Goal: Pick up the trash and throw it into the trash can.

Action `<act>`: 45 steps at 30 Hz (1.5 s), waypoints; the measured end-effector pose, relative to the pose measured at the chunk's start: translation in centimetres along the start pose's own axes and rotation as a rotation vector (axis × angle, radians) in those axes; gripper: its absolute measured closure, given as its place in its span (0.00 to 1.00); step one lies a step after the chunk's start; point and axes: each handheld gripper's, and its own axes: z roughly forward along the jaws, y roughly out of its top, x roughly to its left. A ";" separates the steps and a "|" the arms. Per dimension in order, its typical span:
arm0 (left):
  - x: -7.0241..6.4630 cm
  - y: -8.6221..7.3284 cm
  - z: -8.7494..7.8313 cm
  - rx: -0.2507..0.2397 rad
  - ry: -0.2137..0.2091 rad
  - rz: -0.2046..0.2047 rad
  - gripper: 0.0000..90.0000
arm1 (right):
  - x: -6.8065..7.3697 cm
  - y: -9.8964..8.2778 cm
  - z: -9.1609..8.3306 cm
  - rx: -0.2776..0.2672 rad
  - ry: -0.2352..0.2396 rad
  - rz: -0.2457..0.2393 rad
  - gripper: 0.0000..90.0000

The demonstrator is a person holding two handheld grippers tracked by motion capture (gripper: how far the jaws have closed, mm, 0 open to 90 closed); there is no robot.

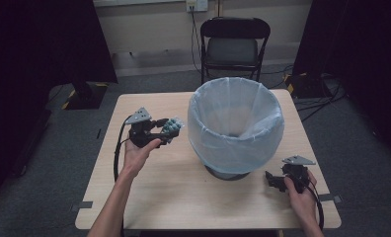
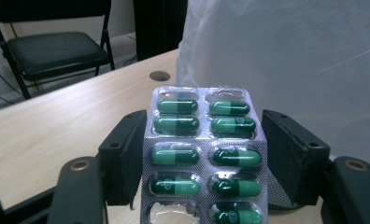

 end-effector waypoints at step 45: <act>-5.5 13.4 2.0 -0.133 -0.218 0.132 0.38 | 0.0 0.0 0.0 0.000 0.000 0.000 0.11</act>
